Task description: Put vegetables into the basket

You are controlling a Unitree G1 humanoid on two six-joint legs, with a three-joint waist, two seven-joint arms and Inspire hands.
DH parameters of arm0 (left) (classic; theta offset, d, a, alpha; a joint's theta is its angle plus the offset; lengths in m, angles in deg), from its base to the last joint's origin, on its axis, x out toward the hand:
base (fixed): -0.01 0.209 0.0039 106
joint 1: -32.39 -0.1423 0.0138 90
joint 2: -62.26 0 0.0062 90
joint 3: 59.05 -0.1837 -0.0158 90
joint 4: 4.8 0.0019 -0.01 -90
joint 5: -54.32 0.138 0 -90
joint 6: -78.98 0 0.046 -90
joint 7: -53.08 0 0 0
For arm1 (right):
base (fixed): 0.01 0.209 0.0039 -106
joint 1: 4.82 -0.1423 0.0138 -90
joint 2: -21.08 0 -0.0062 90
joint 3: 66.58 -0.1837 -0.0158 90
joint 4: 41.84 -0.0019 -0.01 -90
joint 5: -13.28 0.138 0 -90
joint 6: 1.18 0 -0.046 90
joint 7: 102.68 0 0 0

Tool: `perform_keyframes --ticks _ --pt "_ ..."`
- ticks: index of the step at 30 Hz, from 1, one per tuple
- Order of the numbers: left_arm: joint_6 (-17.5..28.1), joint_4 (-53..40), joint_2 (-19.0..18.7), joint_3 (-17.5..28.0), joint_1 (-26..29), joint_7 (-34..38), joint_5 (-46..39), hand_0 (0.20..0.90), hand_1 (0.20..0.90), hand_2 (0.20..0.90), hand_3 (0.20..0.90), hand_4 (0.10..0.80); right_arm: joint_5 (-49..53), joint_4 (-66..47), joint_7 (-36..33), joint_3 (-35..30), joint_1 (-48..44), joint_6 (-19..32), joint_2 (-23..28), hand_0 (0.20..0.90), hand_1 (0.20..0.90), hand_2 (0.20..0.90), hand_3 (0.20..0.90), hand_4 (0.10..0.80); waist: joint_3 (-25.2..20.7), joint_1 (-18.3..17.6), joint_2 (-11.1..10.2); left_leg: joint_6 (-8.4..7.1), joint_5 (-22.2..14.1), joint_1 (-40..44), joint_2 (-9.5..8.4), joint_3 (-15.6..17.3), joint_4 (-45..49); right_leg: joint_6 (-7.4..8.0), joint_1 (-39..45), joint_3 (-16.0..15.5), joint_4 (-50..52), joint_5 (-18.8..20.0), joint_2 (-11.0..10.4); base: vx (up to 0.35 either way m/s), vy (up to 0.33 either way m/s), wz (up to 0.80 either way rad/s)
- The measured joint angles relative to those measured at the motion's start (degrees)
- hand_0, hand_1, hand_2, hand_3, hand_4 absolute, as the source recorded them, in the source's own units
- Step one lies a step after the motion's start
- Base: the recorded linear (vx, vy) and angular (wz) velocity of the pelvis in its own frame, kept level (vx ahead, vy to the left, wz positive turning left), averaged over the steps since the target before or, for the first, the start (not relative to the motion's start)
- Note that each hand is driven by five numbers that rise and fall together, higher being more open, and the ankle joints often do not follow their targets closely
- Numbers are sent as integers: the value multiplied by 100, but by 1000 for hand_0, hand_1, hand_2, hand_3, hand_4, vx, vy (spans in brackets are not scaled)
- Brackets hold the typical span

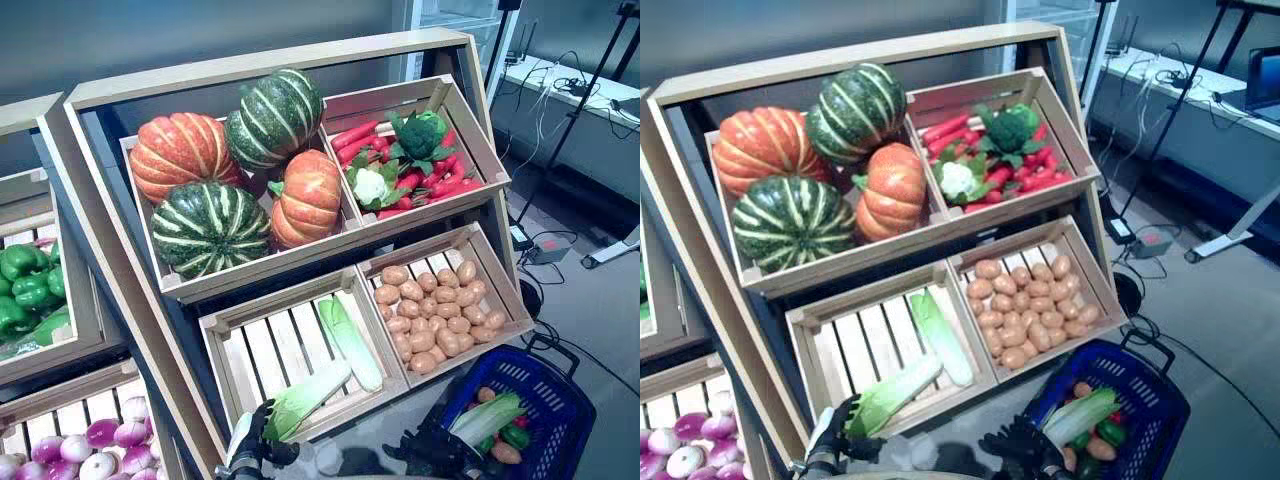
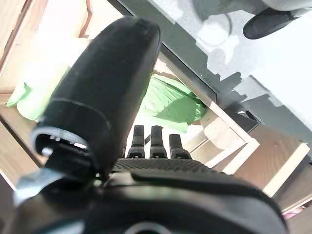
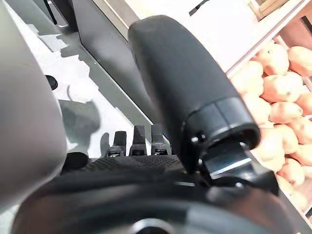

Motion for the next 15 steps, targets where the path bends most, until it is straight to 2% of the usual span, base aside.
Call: perform_keyframes --ticks 6,15 --pt "0 0 -1 -2 -3 -129 -8 900 900 900 900 800 -32 -3 1 34 0 -5 2 900 900 900 900 800 -18 -1 9 -1 1 8 3 3 0 0 6 6 0 -17 1 0 0 0" --pt "3 -1 -6 -1 -3 -108 1 900 900 900 900 800 -670 -129 -2 297 -39 233 12 900 900 900 900 800 -32 15 -11 0 0 7 2 6 0 -2 4 8 0 -4 1 0 0 0"
